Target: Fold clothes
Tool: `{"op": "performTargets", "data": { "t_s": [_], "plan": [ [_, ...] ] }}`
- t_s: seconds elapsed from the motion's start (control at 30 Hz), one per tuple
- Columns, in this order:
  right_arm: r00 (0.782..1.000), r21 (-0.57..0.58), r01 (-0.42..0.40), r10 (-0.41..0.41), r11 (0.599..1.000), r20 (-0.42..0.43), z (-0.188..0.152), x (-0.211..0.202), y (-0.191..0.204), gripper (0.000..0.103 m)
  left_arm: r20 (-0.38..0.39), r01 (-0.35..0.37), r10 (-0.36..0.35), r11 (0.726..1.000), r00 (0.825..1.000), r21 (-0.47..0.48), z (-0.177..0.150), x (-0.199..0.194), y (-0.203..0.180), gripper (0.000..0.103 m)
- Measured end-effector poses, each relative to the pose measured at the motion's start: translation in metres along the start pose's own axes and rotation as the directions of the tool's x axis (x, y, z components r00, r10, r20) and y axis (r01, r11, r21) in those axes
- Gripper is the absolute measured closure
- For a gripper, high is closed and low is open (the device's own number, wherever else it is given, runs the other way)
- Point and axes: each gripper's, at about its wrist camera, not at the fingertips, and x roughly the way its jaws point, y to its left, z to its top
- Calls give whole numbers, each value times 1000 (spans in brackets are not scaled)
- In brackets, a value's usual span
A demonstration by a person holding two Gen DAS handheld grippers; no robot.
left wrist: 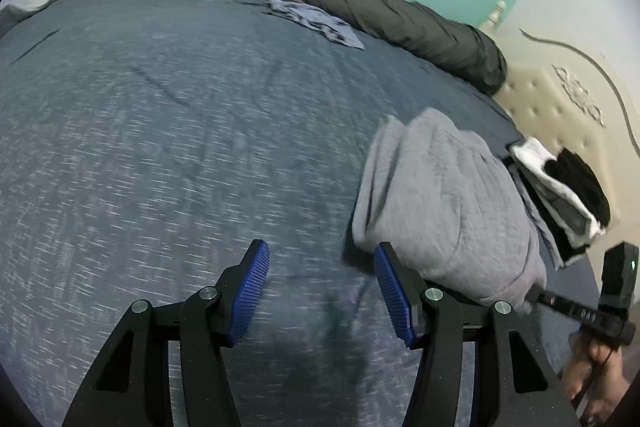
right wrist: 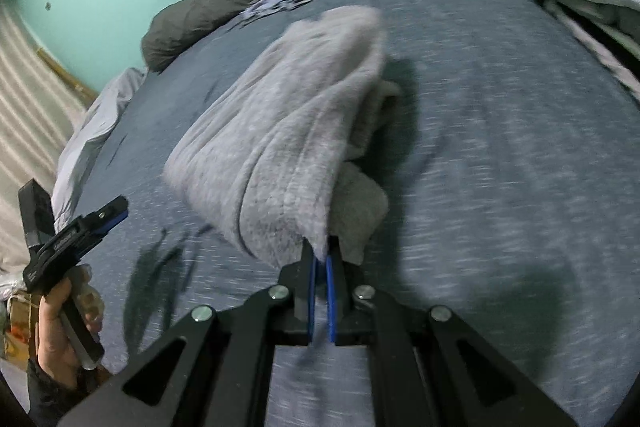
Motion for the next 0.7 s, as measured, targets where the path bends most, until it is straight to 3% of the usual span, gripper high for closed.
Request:
{"op": "performTargets", "data": {
  "t_s": [0.13,0.37,0.53,0.7],
  "plan": [
    [998,5,55,-55,998,6,4,-13,-30,100,-50,79,-78,996,996,33,-5,12,-20,44],
    [997,12,75,-75,997,-13,7,-8,-44,100,-114,121,-107,985,988,125,-14,32,-51,44],
    [997,19,78,-77,997,-17,7,-3,-44,100,-142,107,-81,977,987,186,-19,45,-68,44],
    [996,8,90,-90,996,-13,8,-5,-46,100,-173,101,-69,977,982,185,-21,57,-68,44]
  ]
}}
